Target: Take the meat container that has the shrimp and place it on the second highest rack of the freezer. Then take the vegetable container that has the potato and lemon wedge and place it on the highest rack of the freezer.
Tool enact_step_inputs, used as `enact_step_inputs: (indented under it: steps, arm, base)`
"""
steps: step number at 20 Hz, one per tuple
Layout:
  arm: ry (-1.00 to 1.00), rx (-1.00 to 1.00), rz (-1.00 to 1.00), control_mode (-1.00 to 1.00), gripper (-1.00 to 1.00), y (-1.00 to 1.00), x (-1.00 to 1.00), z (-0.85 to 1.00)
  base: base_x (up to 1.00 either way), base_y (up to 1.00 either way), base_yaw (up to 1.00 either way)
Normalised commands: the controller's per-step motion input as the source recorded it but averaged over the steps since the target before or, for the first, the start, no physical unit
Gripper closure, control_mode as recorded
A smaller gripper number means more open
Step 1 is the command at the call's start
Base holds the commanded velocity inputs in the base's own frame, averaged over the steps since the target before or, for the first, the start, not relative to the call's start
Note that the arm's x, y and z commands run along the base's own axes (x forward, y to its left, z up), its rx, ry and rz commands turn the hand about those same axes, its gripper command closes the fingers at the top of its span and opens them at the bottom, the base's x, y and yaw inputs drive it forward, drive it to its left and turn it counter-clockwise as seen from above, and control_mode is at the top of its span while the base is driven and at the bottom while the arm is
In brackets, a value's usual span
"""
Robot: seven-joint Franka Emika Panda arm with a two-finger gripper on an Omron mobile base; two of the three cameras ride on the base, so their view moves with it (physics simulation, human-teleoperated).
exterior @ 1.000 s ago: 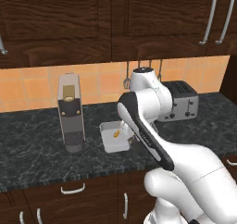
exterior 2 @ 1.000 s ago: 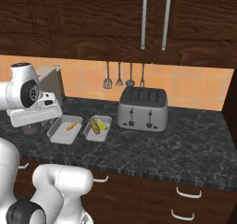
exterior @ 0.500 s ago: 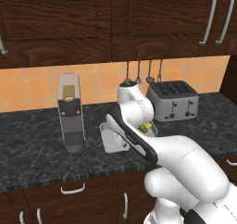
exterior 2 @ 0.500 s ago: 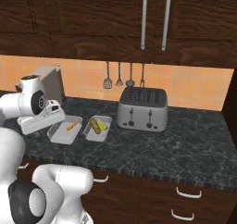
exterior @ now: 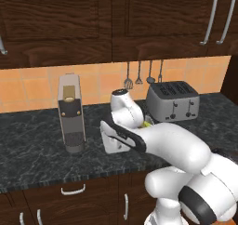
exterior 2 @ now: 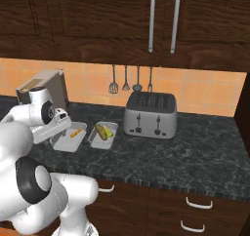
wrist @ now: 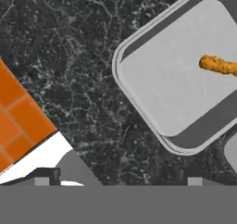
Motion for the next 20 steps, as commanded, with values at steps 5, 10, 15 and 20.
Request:
enact_step_inputs:
  steps: [5,10,15,20]
  arm:
    - [-0.06,0.0,0.12,-1.0,-1.0,0.0,0.31,-0.47]
    - [-0.09,0.0,0.1,-1.0,-1.0,0.0,0.34,-0.43]
    - [-0.1,-0.01,0.08,-1.0,-1.0,0.0,0.32,-0.46]
    - [0.0,-0.02,0.09,-1.0,-1.0,0.04,0.0,-0.82]
  base:
    - [0.0,0.0,0.0]
    - [0.0,0.0,0.0]
    - [0.0,0.0,0.0]
    - [0.0,0.0,0.0]
